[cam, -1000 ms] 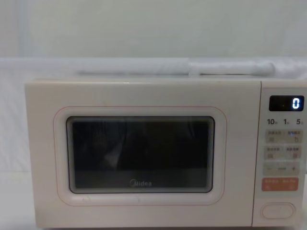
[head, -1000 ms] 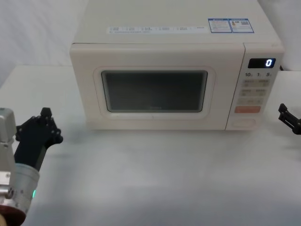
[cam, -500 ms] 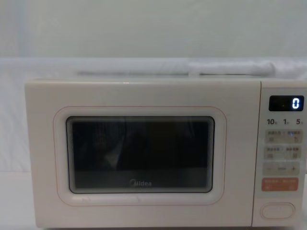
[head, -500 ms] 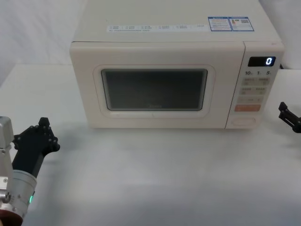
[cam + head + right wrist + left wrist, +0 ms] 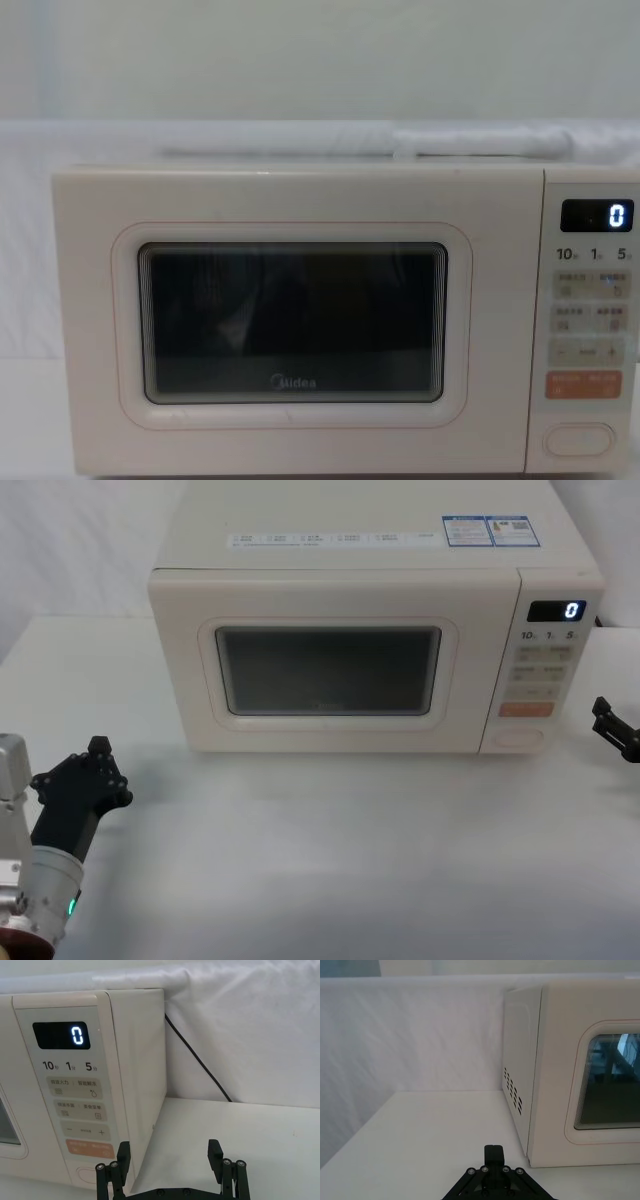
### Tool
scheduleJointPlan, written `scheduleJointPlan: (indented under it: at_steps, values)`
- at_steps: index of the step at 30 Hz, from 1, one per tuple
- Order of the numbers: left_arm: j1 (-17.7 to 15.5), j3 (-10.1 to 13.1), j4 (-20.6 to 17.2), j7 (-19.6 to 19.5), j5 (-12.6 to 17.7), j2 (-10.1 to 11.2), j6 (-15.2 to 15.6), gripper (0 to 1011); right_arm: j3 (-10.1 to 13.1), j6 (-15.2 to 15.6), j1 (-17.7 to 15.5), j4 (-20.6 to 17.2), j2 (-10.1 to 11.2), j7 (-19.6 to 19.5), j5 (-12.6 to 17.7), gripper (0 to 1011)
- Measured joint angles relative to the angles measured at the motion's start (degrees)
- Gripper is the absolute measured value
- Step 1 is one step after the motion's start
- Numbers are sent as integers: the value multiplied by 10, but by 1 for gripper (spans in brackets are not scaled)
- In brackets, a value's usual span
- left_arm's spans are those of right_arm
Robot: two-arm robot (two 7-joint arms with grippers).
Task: Press the button to open the microwave door with one hand; close the microwave door with the other hand.
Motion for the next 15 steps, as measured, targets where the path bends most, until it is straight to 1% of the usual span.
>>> scheduleJointPlan:
  at_steps: [3, 15]
  values:
    - [1, -1, 0, -3, -7, -1, 1, 0, 0, 0, 0, 0, 0, 0, 0, 1002]
    - [0, 0, 0, -3, -5, -1, 2, 0, 0, 0, 0, 0, 0, 0, 0, 1002]
